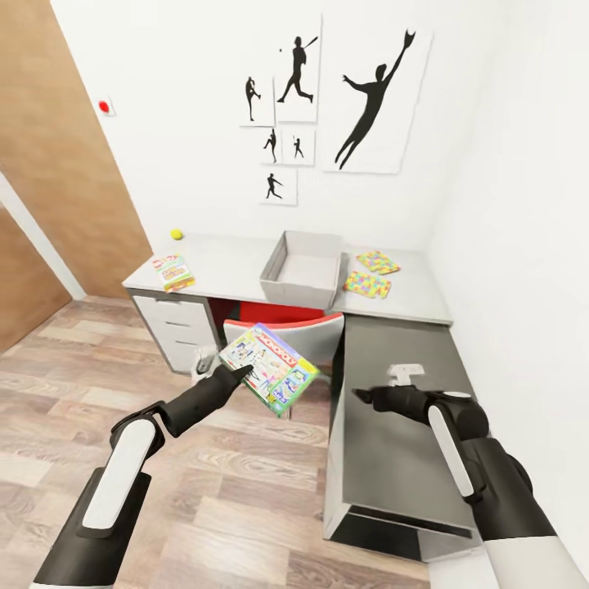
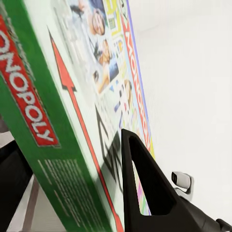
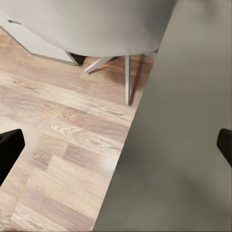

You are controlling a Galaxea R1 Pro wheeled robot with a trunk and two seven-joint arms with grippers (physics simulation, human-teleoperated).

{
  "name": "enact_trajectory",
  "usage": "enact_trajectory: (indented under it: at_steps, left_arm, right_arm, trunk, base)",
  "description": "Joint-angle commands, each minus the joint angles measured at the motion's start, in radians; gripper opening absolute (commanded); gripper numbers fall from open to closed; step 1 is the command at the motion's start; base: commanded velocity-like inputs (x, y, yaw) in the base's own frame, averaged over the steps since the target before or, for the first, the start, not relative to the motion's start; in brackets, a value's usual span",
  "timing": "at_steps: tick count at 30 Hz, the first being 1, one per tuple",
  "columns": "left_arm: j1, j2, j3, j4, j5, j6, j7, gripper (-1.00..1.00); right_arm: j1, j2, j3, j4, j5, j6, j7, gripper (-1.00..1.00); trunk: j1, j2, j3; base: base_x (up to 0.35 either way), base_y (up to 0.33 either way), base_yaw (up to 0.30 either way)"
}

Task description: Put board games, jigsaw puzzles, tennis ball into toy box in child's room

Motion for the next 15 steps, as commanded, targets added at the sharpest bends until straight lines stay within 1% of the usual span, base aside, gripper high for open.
enact_trajectory:
  at_steps: [1, 15]
  left_arm:
    - [-0.001, 0.0, -0.001, 0.0, 0.005, 0.002, 0.003, -1.0]
    - [-0.001, 0.0, -0.001, 0.0, 0.006, 0.003, 0.002, -1.0]
  right_arm:
    - [-0.001, -0.001, 0.0, -0.001, -0.005, 0.005, -0.002, 1.0]
    - [-0.001, -0.001, 0.0, -0.002, -0.005, 0.004, -0.002, 1.0]
  trunk:
    - [0.001, -0.002, -0.002]
    - [0.001, -0.002, 0.001]
  base:
    - [0.0, 0.0, 0.289]
    - [0.0, 0.0, 0.276]
